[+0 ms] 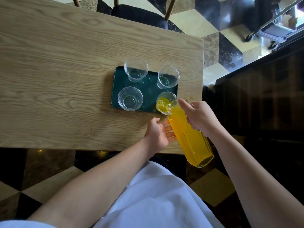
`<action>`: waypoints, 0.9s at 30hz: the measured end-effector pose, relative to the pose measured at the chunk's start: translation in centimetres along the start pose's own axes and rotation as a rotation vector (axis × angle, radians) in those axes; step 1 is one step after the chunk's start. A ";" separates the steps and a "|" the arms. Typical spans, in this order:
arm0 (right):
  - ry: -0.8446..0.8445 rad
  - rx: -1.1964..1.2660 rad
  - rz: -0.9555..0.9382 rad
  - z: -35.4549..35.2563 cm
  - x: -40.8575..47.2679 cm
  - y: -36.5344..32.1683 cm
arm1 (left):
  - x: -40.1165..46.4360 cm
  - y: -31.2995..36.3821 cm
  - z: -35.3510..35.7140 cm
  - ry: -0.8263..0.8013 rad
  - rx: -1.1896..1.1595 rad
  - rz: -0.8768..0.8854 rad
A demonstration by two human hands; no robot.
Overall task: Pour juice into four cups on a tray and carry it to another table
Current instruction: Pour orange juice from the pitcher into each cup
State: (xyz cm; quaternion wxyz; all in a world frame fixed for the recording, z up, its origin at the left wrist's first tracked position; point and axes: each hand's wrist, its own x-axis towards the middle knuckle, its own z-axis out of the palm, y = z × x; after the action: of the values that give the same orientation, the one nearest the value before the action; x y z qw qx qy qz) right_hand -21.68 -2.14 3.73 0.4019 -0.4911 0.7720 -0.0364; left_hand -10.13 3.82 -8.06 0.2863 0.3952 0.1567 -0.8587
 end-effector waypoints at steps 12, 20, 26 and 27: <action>-0.012 0.014 -0.001 0.2 -0.4 0.3 | -0.2 -0.6 -0.3 -0.013 -0.004 -0.007; -0.007 -0.001 -0.001 0.4 -0.6 0.2 | -0.4 -0.7 -0.5 -0.020 -0.021 -0.006; -0.015 0.002 0.003 0.5 -0.6 0.3 | -0.5 -0.8 -0.6 -0.023 -0.006 -0.008; -0.015 0.000 0.002 0.5 -0.7 0.3 | -0.6 -0.8 -0.6 -0.024 0.003 -0.007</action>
State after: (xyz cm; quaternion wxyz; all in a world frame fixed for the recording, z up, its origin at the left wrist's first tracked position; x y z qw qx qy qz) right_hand -21.45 -1.30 3.67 0.4079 -0.4905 0.7694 -0.0325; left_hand -9.97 4.91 -7.96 0.2844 0.3849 0.1533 -0.8646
